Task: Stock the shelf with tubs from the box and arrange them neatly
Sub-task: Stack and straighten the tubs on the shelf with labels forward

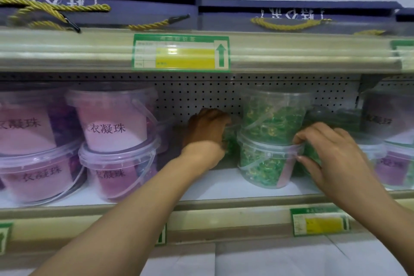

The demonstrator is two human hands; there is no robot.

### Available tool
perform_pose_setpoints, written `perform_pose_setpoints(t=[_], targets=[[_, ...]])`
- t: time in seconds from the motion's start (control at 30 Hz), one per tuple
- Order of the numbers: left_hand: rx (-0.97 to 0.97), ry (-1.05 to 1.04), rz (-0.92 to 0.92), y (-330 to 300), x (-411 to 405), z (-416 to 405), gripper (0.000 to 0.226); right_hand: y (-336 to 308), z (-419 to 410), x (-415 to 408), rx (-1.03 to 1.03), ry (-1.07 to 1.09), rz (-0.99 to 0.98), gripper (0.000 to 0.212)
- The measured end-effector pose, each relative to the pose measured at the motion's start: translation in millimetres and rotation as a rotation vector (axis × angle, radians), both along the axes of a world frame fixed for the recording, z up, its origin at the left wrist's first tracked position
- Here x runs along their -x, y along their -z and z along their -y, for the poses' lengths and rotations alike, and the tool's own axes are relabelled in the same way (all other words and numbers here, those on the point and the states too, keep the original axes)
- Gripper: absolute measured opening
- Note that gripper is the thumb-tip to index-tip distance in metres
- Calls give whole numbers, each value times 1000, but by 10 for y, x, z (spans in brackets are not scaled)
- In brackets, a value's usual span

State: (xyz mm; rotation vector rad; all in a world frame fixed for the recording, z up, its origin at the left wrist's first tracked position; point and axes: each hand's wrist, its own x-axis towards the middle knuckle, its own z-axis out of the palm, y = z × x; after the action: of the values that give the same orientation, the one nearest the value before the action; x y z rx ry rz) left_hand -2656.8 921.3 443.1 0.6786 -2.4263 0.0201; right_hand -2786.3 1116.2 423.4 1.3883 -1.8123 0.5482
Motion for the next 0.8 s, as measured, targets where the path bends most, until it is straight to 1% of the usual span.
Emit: perform_pose_setpoints(t=[0.03,0.1,0.17,0.23,0.37,0.43,0.5,0.53,0.67,0.73,0.8], targets=[[21,-13,21,-25,3,-37,37,3,-1,-2,2,1,4,40],[40,-110,35,-81,-24,-58,31,9,-4,-12,6,2,8,39],[18,-203,29,-90,-93,-23,34,8,-2,-25,12,6,8,38],[-52,-245,-7,-58,-169,19,38,5,2,-31,20,8,11,38],[-101,-144,-137,35,-158,27,48,13,7,-38,34,2,19,39],[-58,-110,-99,3,-71,5,43,11,12,-46,43,-3,16,39],[16,-138,21,-53,-4,-38,37,9,15,-50,41,-6,10,39],[33,-148,47,-77,8,-43,36,8,15,-51,40,-8,10,39],[-106,-142,-3,-91,-97,51,32,1,16,-65,42,-20,21,39],[-88,-158,-5,-60,-142,90,35,-6,22,-80,46,-29,21,39],[-13,-160,-32,-24,-132,107,36,-9,27,-97,43,-45,19,39]])
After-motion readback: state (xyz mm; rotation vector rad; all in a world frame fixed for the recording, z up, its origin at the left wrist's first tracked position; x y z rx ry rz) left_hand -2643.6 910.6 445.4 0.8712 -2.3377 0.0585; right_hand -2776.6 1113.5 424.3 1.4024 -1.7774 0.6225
